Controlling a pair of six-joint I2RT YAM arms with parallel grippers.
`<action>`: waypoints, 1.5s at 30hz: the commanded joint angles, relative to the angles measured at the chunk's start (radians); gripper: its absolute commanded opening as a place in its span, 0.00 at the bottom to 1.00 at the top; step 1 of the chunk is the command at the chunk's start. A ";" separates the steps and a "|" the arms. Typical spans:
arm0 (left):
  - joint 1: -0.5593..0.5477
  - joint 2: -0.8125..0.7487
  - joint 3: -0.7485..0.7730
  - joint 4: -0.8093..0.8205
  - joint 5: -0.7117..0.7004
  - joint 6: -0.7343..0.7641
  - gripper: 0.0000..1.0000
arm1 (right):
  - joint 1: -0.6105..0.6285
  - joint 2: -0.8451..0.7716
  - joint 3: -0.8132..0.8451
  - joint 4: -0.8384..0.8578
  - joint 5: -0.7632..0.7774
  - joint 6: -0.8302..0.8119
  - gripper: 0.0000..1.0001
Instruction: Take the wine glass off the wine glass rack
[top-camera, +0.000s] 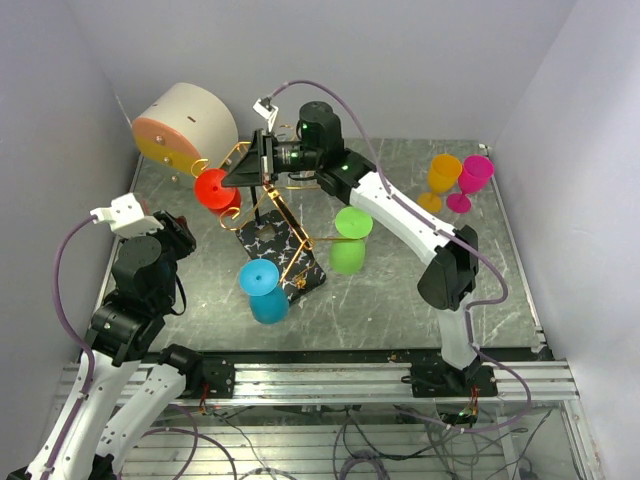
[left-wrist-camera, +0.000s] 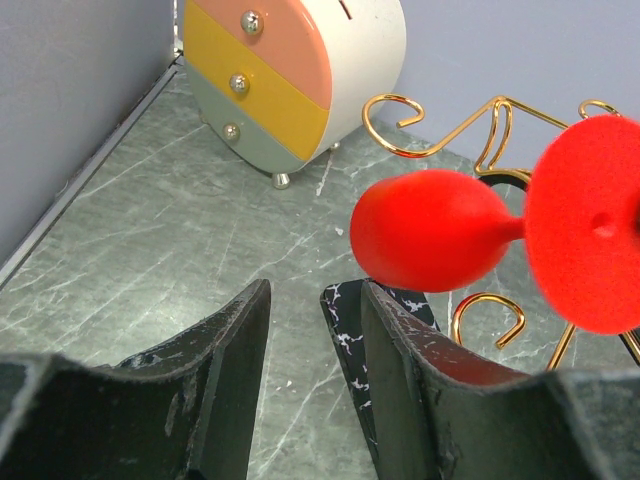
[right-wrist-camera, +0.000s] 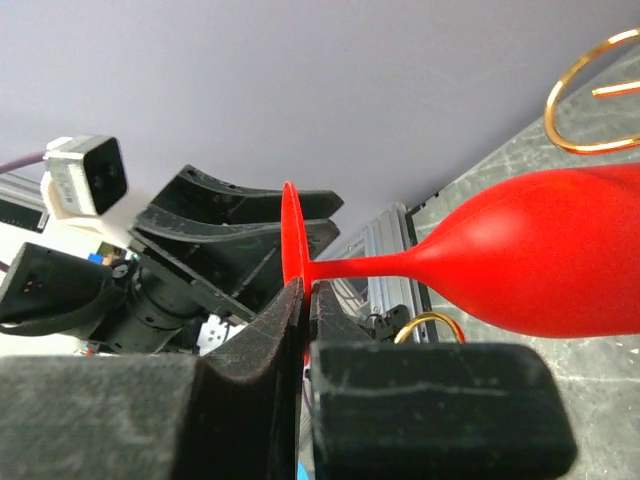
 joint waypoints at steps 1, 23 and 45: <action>0.002 -0.005 0.000 0.010 -0.008 -0.014 0.52 | -0.002 -0.098 0.092 -0.047 0.010 -0.064 0.00; 0.002 0.402 0.395 0.194 0.782 -0.247 0.72 | -0.026 -0.946 -0.674 0.027 0.995 -1.303 0.00; 0.002 0.754 0.407 0.665 1.479 -0.963 0.70 | 0.058 -1.042 -0.957 0.232 0.946 -1.573 0.00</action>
